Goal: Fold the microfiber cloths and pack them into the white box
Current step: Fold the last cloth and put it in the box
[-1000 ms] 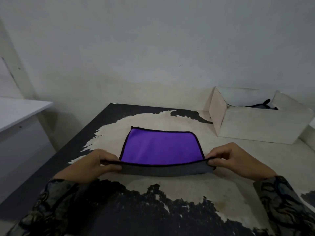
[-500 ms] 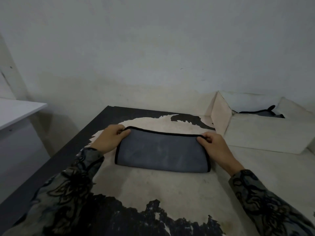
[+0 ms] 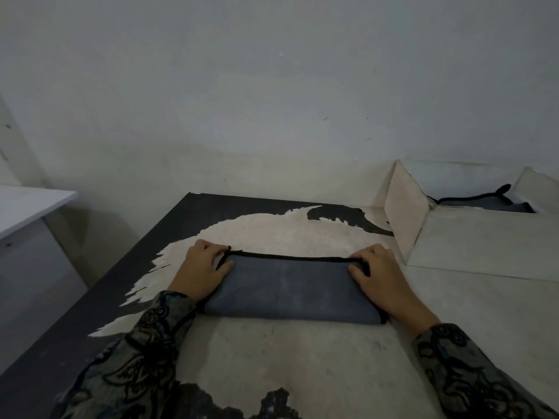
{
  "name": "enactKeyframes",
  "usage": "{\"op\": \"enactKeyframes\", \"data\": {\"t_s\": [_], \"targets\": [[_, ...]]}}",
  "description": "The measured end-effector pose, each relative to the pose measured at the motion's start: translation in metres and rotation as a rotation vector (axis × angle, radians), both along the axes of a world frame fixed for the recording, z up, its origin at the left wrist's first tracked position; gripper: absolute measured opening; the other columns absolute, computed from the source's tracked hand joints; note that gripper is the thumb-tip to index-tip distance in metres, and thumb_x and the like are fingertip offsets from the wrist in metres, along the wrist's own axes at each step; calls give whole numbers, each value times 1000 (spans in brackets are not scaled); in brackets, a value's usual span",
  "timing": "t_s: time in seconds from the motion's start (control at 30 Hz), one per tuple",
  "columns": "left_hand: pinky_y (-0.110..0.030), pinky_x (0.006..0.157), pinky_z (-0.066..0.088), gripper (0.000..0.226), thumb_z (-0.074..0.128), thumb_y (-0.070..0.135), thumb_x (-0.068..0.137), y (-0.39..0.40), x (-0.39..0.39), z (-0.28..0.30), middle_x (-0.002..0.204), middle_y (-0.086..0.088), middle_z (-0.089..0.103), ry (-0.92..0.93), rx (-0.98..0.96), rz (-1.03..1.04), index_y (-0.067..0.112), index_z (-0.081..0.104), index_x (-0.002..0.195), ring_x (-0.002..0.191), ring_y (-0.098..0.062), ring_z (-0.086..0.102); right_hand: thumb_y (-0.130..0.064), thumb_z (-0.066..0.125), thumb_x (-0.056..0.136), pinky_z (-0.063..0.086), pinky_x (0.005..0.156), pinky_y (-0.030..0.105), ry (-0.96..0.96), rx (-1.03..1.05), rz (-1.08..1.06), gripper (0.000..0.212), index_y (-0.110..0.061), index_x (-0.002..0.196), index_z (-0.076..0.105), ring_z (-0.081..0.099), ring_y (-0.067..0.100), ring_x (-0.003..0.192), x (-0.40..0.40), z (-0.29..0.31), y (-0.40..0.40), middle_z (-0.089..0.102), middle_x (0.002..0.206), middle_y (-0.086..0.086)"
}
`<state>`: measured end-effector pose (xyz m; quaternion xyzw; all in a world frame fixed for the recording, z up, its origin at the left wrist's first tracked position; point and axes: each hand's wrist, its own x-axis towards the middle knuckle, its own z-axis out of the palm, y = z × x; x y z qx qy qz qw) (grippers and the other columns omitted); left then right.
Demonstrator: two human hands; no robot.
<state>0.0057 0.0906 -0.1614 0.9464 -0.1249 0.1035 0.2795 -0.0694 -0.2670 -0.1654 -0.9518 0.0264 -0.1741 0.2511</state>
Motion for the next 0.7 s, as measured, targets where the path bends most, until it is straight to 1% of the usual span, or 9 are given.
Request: {"op": "enactKeyframes", "data": {"t_s": [0.07, 0.13, 0.23, 0.33, 0.43, 0.5, 0.57, 0.63, 0.7], "targets": [[-35, 102, 36, 33, 69, 30, 89, 1, 0, 2, 116, -10, 55, 12, 43, 4, 18, 66, 120, 112, -27, 48, -22, 65, 91, 39, 87, 31, -4, 30, 23, 12, -23, 103, 67, 46, 19, 102, -2, 1, 0, 52, 100, -7], [-38, 100, 38, 24, 69, 28, 89, 0, -2, 5, 111, -8, 56, 29, 21, 6, 20, 67, 111, 110, -28, 48, -18, 65, 90, 43, 89, 37, -7, 72, 70, 14, -29, 97, 63, 49, 16, 100, -3, 2, -1, 58, 98, -11], [-36, 85, 45, 13, 70, 21, 88, -2, -6, 11, 95, 2, 58, 31, -59, -31, 27, 60, 94, 96, -24, 55, -12, 64, 90, 45, 86, 29, -4, 187, 134, 21, -33, 92, 60, 55, 10, 96, -6, 6, 0, 64, 96, -13], [-23, 73, 45, 18, 69, 11, 89, -5, -12, 20, 90, -6, 67, 116, -376, -52, 19, 58, 101, 86, -21, 62, -1, 67, 88, 47, 78, 14, -33, 411, 182, 24, -23, 92, 61, 61, 8, 88, -10, 19, 3, 65, 94, -7], [-28, 78, 53, 35, 71, 12, 89, -10, -19, 31, 92, -8, 71, 167, -718, -46, 22, 55, 118, 85, -18, 67, 4, 71, 85, 51, 80, 14, -72, 671, 215, 24, -15, 98, 62, 63, 5, 87, -16, 35, 1, 64, 98, -3], [-27, 76, 55, 37, 69, 14, 91, -7, -21, 37, 87, 1, 73, 154, -775, -38, 26, 57, 123, 82, -9, 69, 1, 72, 85, 53, 78, 14, -102, 769, 228, 23, -14, 101, 64, 64, 0, 87, -18, 45, -3, 65, 102, 2], [-30, 78, 57, 35, 67, 15, 92, -3, -19, 40, 94, 2, 75, 128, -751, -79, 27, 58, 124, 85, -6, 71, -3, 72, 85, 56, 75, 18, -129, 822, 231, 20, -14, 101, 66, 64, 5, 88, -22, 56, -7, 66, 102, 8], [-39, 82, 57, 35, 65, 14, 93, 1, -19, 42, 114, -8, 71, 108, -742, -119, 31, 59, 123, 92, -14, 71, -5, 71, 84, 56, 70, 21, -154, 849, 238, 17, -14, 99, 67, 63, 9, 79, -27, 69, -10, 63, 89, 7], [-33, 72, 55, 34, 62, 13, 96, 0, -21, 44, 125, -18, 62, 97, -746, -144, 36, 57, 120, 88, -16, 71, -2, 68, 88, 54, 66, 22, -195, 835, 248, 14, -12, 97, 67, 60, 8, 71, -30, 81, -10, 58, 79, 4]]}}
